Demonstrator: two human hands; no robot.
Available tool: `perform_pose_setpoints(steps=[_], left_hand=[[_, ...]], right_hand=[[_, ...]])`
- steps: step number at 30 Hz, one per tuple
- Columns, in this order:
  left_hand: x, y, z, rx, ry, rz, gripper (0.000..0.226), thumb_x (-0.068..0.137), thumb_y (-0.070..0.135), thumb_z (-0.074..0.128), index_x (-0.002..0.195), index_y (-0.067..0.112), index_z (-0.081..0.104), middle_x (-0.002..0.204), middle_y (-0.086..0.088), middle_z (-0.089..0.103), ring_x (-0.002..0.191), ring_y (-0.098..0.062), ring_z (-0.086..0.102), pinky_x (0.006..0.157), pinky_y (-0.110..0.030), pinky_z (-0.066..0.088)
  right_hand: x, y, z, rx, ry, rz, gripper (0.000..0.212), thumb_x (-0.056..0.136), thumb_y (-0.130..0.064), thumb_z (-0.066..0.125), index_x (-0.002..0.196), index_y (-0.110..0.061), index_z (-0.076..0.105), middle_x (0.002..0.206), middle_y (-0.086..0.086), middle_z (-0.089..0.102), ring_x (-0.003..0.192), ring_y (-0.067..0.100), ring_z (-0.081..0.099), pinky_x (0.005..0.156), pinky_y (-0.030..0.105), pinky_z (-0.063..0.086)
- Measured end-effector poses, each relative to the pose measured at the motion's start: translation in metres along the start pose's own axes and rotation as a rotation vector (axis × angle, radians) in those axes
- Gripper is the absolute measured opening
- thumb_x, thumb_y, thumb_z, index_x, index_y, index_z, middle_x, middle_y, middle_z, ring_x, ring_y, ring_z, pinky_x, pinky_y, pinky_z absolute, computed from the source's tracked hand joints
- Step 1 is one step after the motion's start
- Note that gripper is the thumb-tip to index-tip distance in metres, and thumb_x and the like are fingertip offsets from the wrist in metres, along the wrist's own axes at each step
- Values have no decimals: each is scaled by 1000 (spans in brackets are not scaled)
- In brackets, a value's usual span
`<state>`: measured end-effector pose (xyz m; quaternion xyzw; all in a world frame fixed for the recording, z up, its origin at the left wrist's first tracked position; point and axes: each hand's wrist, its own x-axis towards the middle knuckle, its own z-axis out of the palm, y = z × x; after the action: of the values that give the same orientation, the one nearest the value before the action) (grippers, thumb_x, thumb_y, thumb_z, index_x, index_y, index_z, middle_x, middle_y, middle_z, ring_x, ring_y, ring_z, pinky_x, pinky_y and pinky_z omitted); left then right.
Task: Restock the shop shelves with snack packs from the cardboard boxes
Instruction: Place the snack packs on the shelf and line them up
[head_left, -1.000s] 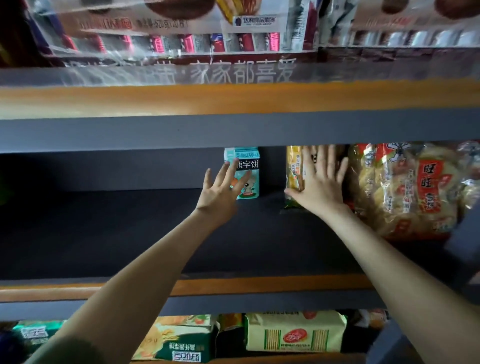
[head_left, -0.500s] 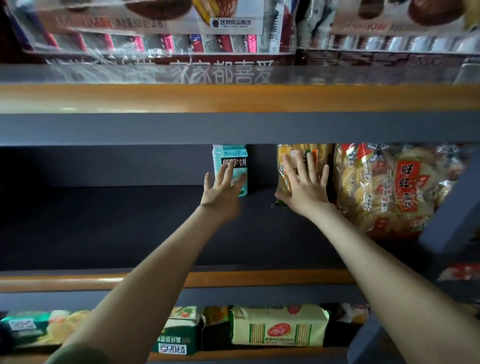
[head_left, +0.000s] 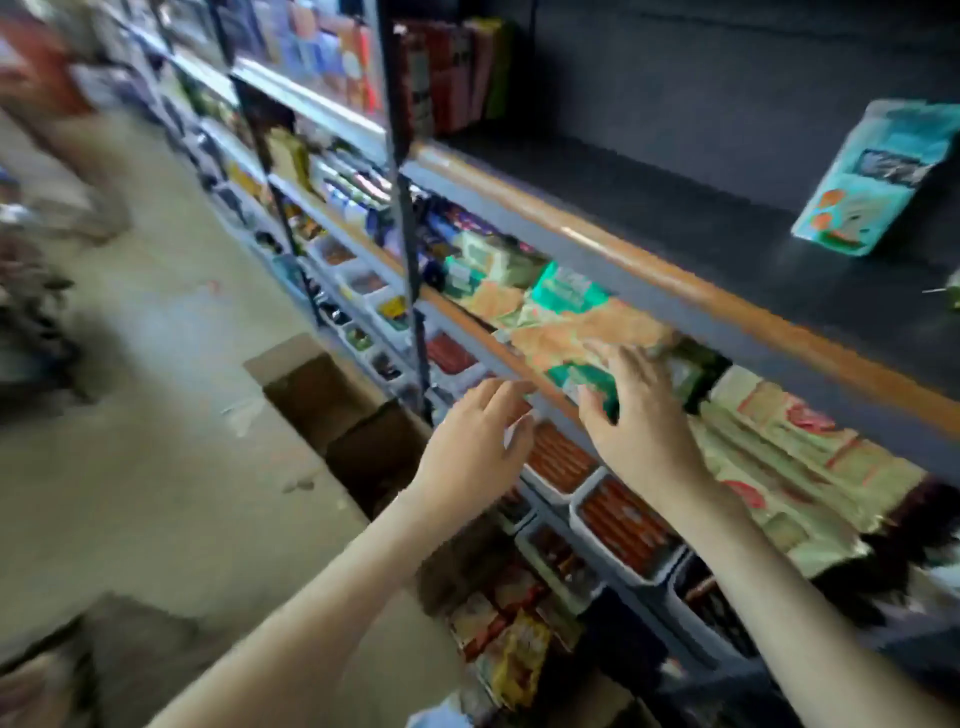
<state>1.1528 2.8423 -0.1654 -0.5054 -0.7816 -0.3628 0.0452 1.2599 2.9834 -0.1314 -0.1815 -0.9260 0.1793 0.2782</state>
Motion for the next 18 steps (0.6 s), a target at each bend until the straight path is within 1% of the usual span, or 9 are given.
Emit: perform_pose_setpoints(steps=[2,3,5,7,8,10,13,16,18], left_hand=[[-80,-33,-21,74,-14,-175,31,91,17,53,119,6,61,114,-10,63,95,-30,64,81,-34,49],[-120,-45,-34,111,-16,-278,31,92,17,53,120,7,60,115,-10,63,97,-29,63,83,-31,47],[-199,-63,-57,190,-28,-509,34,97,20,52,130,13,55,125,-5,58,108,-24,60,87,-24,44],[-271,-77,-76,228,-47,-713,38,96,20,52,134,15,51,131,-4,54,116,-23,56,93,-25,41],[-304,-82,-85,246,-55,-806,40,95,19,52,134,14,51,132,-4,53,118,-25,54,96,-28,41],[-363,-89,-100,278,-35,-990,41,95,20,53,135,15,50,132,-3,52,120,-23,53,97,-29,40],[-438,-95,-113,295,-25,-1236,41,97,26,49,137,16,46,131,-2,52,119,-21,53,94,-30,42],[-492,-103,-123,307,-29,-1349,37,99,27,46,132,14,50,129,-5,54,118,-24,53,93,-33,42],[-518,-115,-132,308,-3,-1398,39,99,26,46,135,12,49,132,-4,52,123,-22,50,96,-31,41]], right_hand=[[-22,-39,47,114,-180,-68,39,92,-17,57,130,-8,53,124,8,56,115,17,43,97,40,43],[-33,-60,69,158,-259,-116,40,92,-15,59,131,-8,53,125,8,56,117,19,45,99,36,41],[-55,-104,107,212,-403,-234,43,89,-11,63,131,-9,54,126,8,57,120,21,48,101,22,32],[-76,-149,142,249,-559,-335,45,89,-11,63,133,-11,52,129,6,55,122,22,48,101,17,27],[-87,-170,158,264,-644,-371,47,91,-13,61,136,-13,49,132,4,52,126,20,46,105,18,26],[-110,-207,192,284,-783,-441,52,93,-17,59,141,-17,42,139,1,47,133,19,40,114,27,24],[-144,-254,235,318,-931,-504,57,94,-20,58,146,-19,36,145,0,41,137,18,35,114,29,25],[-172,-295,277,307,-1048,-520,60,94,-17,56,148,-14,31,145,5,41,135,20,35,112,33,30],[-186,-317,309,269,-1106,-503,64,92,-16,56,149,-12,28,145,8,40,135,24,34,110,38,32]])
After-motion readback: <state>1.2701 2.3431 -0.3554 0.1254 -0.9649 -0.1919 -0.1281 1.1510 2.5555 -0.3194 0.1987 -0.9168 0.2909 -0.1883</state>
